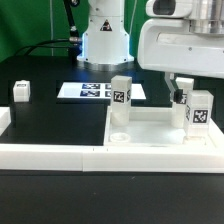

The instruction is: Assemble square table

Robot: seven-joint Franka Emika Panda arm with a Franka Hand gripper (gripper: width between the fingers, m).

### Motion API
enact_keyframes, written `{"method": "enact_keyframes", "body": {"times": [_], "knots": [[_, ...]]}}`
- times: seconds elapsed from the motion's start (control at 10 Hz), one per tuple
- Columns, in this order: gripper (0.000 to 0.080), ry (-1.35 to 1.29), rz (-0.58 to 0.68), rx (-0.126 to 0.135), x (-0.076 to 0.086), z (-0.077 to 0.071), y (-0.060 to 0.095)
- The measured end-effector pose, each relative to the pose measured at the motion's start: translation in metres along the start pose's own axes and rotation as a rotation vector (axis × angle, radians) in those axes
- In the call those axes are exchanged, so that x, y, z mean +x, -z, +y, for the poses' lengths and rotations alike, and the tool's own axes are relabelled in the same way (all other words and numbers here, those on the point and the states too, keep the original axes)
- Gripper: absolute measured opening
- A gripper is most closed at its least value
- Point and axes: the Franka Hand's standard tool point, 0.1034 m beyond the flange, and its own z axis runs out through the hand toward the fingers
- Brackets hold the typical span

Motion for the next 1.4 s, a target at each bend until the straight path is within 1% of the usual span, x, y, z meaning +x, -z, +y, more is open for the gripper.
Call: {"method": "enact_keyframes", "body": {"times": [0.1,0.3,0.5,0.6,0.7,1.2,1.4], "knots": [[0.0649,0.089,0.004,0.002,0.0018,0.0018,0.0001],[0.0649,0.083,0.004,0.002,0.002,0.0024,-0.0001],[0.0391,0.054,0.004,0.002,0.0022,0.0027,-0.0001],[0.0391,0.009,0.003,0.003,0.0021,0.0026,-0.0002],[0.029,-0.091,0.002,0.005,0.0019,0.0023,-0.0002],[0.029,-0.524,0.0,0.005,0.0017,0.0018,-0.0013],[0.029,-0.825,-0.008,-0.001,0.004,-0.0002,-0.0017]]}}
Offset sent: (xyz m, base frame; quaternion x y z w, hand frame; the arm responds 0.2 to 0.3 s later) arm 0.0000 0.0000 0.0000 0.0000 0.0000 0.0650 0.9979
